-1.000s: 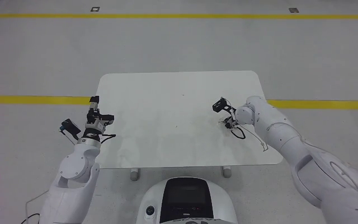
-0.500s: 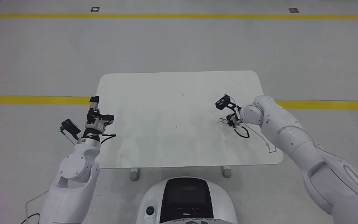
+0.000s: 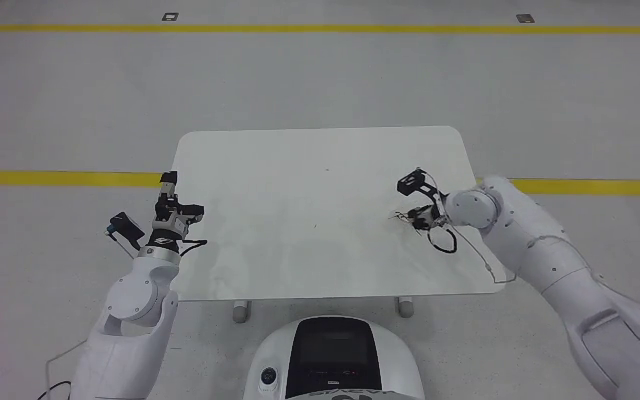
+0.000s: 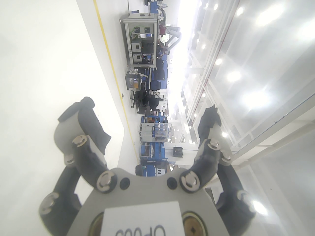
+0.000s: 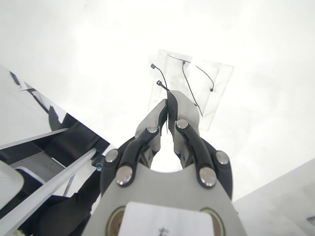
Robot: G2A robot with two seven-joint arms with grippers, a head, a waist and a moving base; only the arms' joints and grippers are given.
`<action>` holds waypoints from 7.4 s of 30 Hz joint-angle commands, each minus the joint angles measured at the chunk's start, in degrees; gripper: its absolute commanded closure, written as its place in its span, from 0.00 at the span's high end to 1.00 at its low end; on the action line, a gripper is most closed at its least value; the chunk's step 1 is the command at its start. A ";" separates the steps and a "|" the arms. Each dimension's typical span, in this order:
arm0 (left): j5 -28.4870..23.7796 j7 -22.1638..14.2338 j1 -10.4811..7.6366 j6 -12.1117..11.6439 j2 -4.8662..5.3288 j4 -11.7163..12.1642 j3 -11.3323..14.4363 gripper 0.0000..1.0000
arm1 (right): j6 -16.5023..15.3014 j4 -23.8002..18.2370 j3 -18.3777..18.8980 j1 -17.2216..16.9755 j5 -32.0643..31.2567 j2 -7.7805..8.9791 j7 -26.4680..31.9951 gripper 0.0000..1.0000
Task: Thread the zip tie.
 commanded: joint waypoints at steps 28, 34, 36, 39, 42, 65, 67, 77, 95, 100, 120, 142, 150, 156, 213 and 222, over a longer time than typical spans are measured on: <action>0.00 0.00 0.00 0.00 0.00 0.00 0.00 1.00 | 0.00 4.18 0.52 -0.05 26.21 3.13 1.36 0.00; 0.00 0.00 0.00 0.00 0.00 0.00 0.00 1.00 | 0.00 4.64 0.78 -0.55 26.54 3.54 1.08 0.00; 0.00 0.00 0.00 0.00 0.00 0.00 0.00 1.00 | 0.00 5.14 0.49 -0.50 26.25 3.46 0.97 0.00; 0.00 0.00 0.00 0.00 0.00 0.00 0.00 1.00 | 0.00 6.20 -0.21 -0.25 26.03 3.12 0.53 0.00; 0.00 0.00 0.00 0.00 0.00 0.00 0.00 1.00 | 0.00 7.42 -0.92 0.23 25.71 2.71 0.17 0.00; 0.00 0.00 0.00 0.00 0.00 0.00 0.00 1.00 | 0.00 5.83 0.27 -0.62 25.25 3.88 -3.86 0.00; 0.00 0.00 0.00 0.00 0.00 0.00 0.00 1.00 | 0.00 5.29 0.33 -0.76 25.35 3.99 -3.96 0.00; 0.00 0.00 0.00 0.00 0.00 0.00 0.00 1.00 | 0.00 3.72 1.32 -2.02 26.50 4.70 -6.07 0.00; 0.00 0.00 0.00 0.00 0.00 0.00 0.00 1.00 | 0.00 0.41 3.75 -4.45 25.69 6.25 -9.10 0.00; 0.00 0.00 0.00 0.00 0.00 0.00 0.00 1.00 | 0.74 -0.44 4.88 -5.51 27.46 6.27 -10.37 0.00; 0.00 0.00 0.00 0.00 0.00 0.00 0.00 1.00 | 8.52 -3.53 11.22 -8.17 41.36 6.76 -6.96 0.00; 49.18 -4.81 4.00 0.99 1.32 -17.58 8.33 1.00 | 23.64 -7.28 11.09 -5.37 41.84 5.27 -3.71 0.00; 51.16 -6.73 3.27 -0.36 1.37 -17.66 9.73 1.00 | 23.64 -7.28 11.09 -5.37 41.84 5.27 -3.71 0.00; 72.08 -15.64 -1.84 -1.60 1.99 -16.64 14.91 1.00 | 26.95 -8.70 12.23 -6.97 42.56 5.09 -6.93 0.00; 114.02 -51.77 -47.16 -0.57 3.81 -2.33 60.90 1.00 | 38.96 -8.60 11.07 -3.75 45.04 1.18 -8.75 0.00; 114.02 -52.53 -53.19 1.26 0.47 3.81 68.65 1.00 | 38.96 -7.19 10.56 -3.28 45.47 0.49 -8.71 0.00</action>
